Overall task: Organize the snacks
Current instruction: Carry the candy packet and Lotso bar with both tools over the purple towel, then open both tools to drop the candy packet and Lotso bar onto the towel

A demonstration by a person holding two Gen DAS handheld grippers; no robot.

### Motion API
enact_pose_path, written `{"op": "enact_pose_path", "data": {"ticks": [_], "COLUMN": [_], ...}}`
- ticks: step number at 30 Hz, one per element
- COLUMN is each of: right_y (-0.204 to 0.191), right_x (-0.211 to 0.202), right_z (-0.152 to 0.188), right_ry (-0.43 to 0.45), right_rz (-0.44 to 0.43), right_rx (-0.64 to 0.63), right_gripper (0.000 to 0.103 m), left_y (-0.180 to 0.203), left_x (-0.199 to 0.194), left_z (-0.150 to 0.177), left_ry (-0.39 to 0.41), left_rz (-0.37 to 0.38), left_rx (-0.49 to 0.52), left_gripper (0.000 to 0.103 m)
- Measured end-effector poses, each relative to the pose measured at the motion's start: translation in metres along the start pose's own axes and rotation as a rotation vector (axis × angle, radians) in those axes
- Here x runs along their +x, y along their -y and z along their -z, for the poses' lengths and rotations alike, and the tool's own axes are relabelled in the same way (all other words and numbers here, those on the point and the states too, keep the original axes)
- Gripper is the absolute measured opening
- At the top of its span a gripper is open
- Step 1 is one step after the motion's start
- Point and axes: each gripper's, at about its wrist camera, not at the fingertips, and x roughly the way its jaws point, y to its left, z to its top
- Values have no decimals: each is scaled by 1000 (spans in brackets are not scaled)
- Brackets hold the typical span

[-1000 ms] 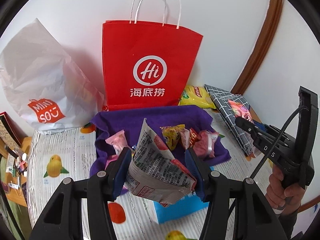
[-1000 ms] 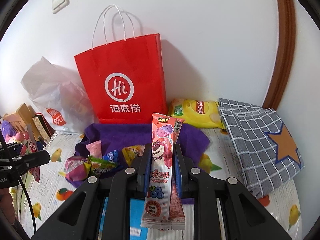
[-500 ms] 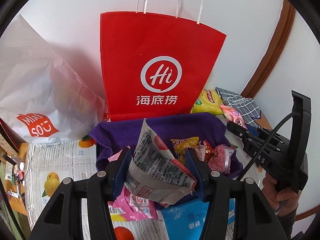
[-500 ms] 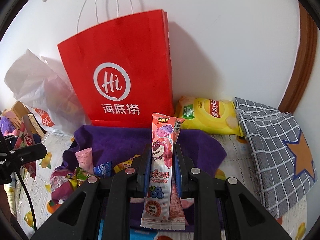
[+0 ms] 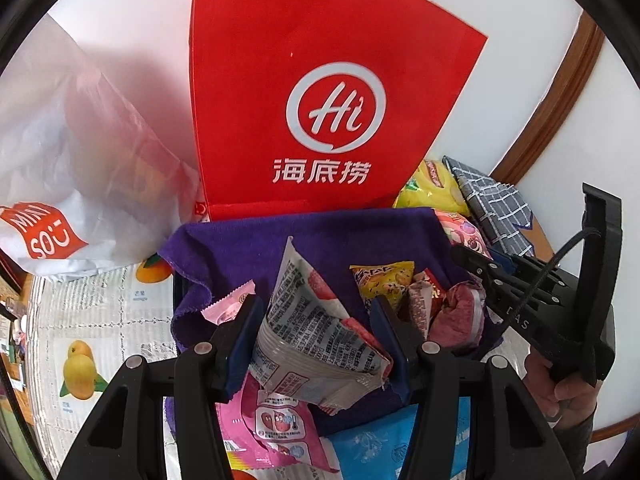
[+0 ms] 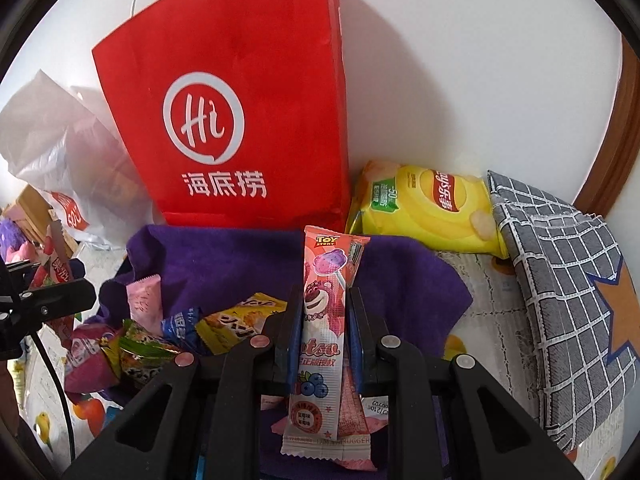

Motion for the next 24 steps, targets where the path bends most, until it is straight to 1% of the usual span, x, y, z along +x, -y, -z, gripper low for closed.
{"op": "enact_pose_path", "data": {"ticks": [11,24], "right_y": [1,0], "right_x": [18,26], "right_z": [7,10], "right_ry": [-52,-88], "right_rz": [-11,-7], "right_rx": [-12,-24], "right_gripper": [21,21], "left_y": [1,3], "left_x": [11,20], "left_z": [2,5], "left_ry": [-19,-40], "left_rz": [0,-6], "left_rx": [8,21], "left_gripper": [54,54]}}
